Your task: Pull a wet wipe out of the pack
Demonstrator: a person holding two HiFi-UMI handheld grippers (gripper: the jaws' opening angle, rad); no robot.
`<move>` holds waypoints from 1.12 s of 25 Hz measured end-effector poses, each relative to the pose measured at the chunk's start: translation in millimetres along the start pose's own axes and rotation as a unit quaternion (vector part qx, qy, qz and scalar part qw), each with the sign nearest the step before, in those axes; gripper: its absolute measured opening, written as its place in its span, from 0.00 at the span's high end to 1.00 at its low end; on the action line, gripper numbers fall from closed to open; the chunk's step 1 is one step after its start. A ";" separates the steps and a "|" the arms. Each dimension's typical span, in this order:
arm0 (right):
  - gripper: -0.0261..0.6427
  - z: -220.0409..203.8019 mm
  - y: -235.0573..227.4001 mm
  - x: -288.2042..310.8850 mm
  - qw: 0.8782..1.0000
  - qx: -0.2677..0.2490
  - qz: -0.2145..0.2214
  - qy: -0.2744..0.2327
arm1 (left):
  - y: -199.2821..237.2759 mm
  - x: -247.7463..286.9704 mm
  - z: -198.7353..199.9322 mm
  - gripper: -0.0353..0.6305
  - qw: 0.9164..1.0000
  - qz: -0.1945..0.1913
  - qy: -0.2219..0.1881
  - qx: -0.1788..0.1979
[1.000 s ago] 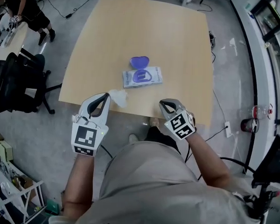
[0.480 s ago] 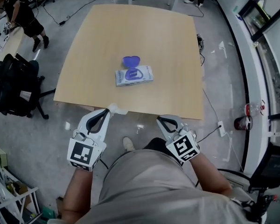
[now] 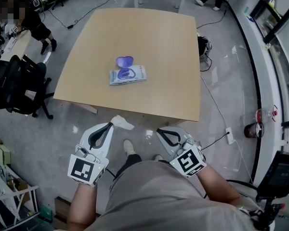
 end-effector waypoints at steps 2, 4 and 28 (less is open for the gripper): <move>0.96 -16.7 -1.4 -25.0 1.000 0.009 0.013 -0.005 | -31.1 4.0 4.3 0.94 1.000 0.006 0.003 -0.005; 0.96 -29.6 -1.5 -46.9 0.999 0.012 0.028 -0.013 | -61.1 3.7 9.2 0.94 1.000 0.013 0.005 -0.011; 0.96 -3.3 149.7 -118.4 0.998 0.024 0.046 -0.033 | -172.6 -162.5 -21.1 0.94 1.000 -0.004 -0.014 -0.019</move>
Point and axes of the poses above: the fingertips, and each gripper's own axes: x forward along the fingers, y to its left, z out of its top, the point moved 8 cm from there along -x, backward along the fingers, and after that the axes turned 9 degrees about -z, right-handed, at the moved point
